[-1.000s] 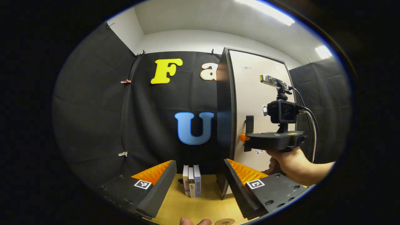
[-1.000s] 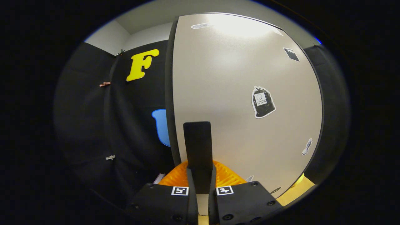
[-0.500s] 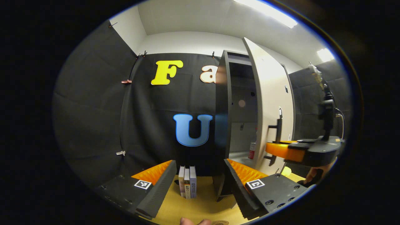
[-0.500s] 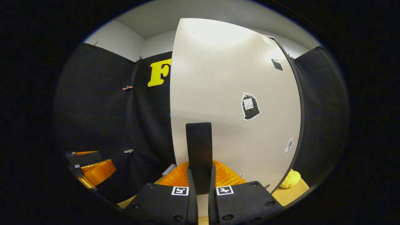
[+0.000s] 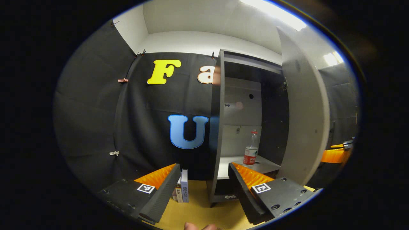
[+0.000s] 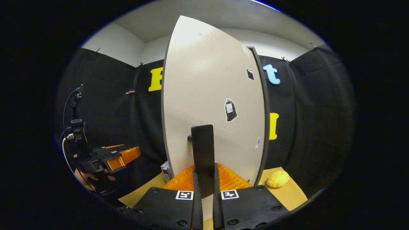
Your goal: Open the cabinet door with the right hand, grasp the bottle in the cabinet with the left hand and place it on the coaster, then close the cabinet door with the right hand.
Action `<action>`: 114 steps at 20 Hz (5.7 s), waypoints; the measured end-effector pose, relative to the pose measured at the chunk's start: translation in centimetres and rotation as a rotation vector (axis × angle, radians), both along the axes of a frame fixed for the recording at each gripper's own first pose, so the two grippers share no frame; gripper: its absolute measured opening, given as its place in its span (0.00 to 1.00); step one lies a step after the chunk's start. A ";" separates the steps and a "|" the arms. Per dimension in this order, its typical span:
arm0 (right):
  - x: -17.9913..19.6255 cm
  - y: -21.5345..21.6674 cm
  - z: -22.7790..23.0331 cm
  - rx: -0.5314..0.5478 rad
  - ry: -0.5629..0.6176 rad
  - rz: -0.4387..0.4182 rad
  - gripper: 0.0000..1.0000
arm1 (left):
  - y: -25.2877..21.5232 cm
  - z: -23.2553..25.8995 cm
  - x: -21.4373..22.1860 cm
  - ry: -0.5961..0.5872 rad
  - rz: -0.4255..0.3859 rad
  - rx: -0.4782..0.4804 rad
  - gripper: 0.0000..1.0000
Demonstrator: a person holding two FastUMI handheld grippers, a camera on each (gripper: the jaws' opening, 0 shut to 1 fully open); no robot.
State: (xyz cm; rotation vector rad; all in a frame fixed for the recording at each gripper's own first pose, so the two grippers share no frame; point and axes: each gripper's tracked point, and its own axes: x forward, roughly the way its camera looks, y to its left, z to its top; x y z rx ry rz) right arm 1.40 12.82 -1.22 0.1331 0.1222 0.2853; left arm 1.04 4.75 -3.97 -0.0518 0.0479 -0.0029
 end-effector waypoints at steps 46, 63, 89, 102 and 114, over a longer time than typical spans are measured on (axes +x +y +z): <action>-0.9 -31.5 -3.7 -0.109 0.014 -0.431 0.98 | -22.3 -10.5 32.8 0.107 0.030 0.101 0.95; 0.4 -31.1 -3.9 -0.077 0.003 -0.423 0.98 | -21.1 -4.3 22.0 0.018 -0.067 0.083 0.75; 0.1 -29.4 -0.3 -0.070 -0.046 -0.523 0.98 | -9.4 -24.2 -4.0 0.014 -0.159 0.115 0.75; -2.0 -31.5 1.0 -0.052 -0.028 -0.618 0.98 | -7.5 -37.6 -3.9 0.093 -0.260 0.070 0.78; -3.2 -31.0 2.2 -0.083 -0.028 -0.649 0.98 | -7.0 -40.1 -4.2 0.136 -0.280 0.086 0.80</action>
